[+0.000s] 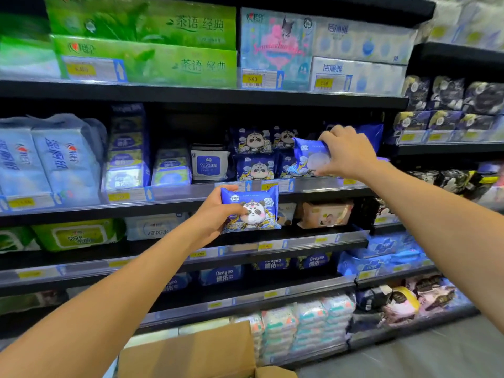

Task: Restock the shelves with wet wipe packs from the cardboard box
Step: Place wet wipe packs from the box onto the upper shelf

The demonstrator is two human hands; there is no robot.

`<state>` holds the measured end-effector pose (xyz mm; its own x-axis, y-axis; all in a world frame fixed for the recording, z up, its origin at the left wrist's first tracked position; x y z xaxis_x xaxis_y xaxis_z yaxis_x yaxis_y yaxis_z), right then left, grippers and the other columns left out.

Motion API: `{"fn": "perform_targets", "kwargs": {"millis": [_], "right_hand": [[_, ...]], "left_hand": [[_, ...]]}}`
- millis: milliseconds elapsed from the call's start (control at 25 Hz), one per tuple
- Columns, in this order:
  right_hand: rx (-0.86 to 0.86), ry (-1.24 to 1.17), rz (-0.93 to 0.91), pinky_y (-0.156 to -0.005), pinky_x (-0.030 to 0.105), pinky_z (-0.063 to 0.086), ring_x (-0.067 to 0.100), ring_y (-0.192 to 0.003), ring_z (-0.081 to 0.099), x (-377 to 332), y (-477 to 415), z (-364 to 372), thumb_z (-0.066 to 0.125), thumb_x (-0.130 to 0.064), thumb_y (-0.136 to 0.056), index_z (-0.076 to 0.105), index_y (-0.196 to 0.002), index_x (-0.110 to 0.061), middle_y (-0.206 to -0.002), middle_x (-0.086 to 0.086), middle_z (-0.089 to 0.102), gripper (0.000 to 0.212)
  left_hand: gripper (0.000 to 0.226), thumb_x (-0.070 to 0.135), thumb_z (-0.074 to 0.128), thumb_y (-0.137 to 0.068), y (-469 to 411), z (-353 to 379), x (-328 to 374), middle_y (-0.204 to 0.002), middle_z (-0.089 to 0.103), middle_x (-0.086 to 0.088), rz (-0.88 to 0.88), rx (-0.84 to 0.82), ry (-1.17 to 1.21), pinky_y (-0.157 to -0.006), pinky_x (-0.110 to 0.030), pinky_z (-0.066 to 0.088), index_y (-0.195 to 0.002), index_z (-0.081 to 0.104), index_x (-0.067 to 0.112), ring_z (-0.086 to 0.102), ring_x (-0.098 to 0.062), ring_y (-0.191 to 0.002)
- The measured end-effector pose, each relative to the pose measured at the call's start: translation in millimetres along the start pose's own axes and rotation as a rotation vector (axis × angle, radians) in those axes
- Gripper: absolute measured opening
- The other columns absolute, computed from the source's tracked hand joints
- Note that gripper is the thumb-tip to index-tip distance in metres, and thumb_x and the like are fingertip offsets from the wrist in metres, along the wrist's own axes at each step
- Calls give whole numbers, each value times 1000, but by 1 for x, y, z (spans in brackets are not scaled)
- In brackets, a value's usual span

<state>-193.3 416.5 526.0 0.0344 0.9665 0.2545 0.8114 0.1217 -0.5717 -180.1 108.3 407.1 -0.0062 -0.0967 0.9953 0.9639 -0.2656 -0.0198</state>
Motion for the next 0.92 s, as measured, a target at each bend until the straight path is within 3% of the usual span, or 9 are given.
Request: {"fn": "perform_targets", "kwargs": {"millis": [240,360,480,560,640,760,840,920], "right_hand": [[29,154,-115,-92,46,41,31,-114,52,-14,-35,33,81,-64,-68,57,-128,-22,-122,4,58,77],[-66,157,-103,-95,47,42,31,-121,51,-22,-43,51,77,-61,-75,54,-134,-21,-127,6,57,75],[-234,-115,-50,-99,46,44,34,-129,50,-22,-44,66,77,-38,-85,44,-150,-20,-142,10,56,75],[-294,-308,-17,-102,43,46,34,-129,52,-18,-41,69,74,-23,-88,45,-151,-19,-146,11,56,70],[-250,-366,-37,-104,44,46,33,-127,53,-14,-36,68,70,-27,-91,54,-144,-20,-142,12,55,57],[-186,-372,-62,-99,49,47,31,-119,53,-21,-18,62,58,-47,-97,65,-127,-24,-126,7,57,38],[-255,-326,-79,-93,50,48,30,-110,56,-30,-5,62,43,-58,-101,68,-105,-27,-105,0,60,40],[-330,-261,-83,-91,51,46,30,-104,56,-37,1,65,27,-66,-102,57,-78,-25,-87,-3,55,57]], "left_hand": [[60,-11,72,-86,-12,-8,-8,-129,65,-15,16,23,-22,-100,-52,57,-132,52,22,71,-32,-111],[59,-10,72,-86,-18,-12,-12,-130,65,-14,24,25,-30,-94,-46,60,-128,53,25,71,-30,-111],[59,-10,73,-85,-21,-13,-16,-130,65,-13,28,25,-38,-90,-43,61,-127,54,27,72,-29,-110],[59,-10,73,-85,-23,-13,-18,-130,64,-12,25,23,-38,-86,-40,61,-126,54,29,72,-28,-110],[59,-10,74,-85,-24,-11,-20,-130,64,-12,27,19,-37,-84,-39,61,-126,54,28,72,-28,-109],[62,-11,73,-85,-24,-5,-21,-130,64,-14,31,5,-27,-98,-50,58,-131,53,25,71,-30,-112],[62,-10,74,-85,-24,-2,-23,-130,64,-15,33,0,-33,-101,-53,56,-131,52,25,71,-31,-112],[63,-10,75,-84,-25,1,-24,-132,63,-15,33,-2,-40,-101,-55,55,-131,53,26,71,-32,-113]]}}
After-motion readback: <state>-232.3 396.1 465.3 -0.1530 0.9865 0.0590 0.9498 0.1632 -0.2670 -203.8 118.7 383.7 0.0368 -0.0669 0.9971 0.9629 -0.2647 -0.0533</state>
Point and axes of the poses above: each hand's wrist, its own y-axis away from the middle knuckle, its own z-axis out of the palm, x = y × z, the point moved 2 cm from there along -y, towards the middle knuckle
